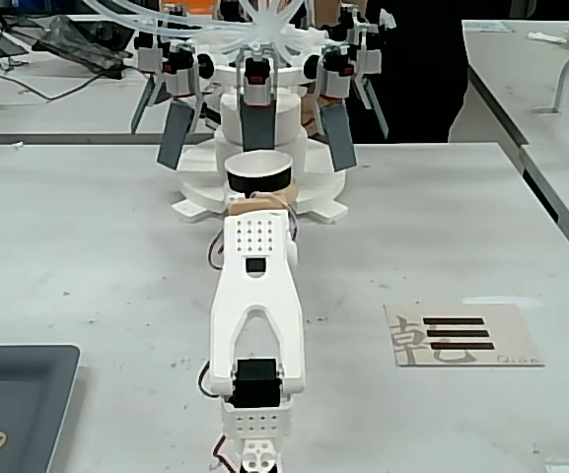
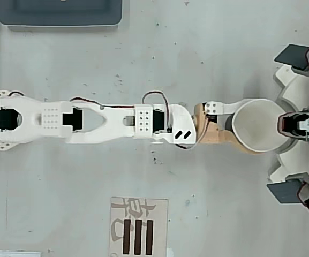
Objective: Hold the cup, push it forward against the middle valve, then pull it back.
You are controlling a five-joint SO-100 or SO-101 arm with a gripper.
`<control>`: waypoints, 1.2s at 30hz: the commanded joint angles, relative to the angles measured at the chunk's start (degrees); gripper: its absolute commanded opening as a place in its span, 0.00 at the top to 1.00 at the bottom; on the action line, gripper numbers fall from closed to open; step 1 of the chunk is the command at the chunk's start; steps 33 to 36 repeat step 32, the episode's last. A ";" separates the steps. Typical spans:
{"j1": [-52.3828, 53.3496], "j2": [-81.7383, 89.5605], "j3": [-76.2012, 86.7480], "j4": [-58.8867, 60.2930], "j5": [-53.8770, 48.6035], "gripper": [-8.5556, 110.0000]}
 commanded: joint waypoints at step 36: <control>0.09 40.08 44.56 -13.97 -0.35 0.90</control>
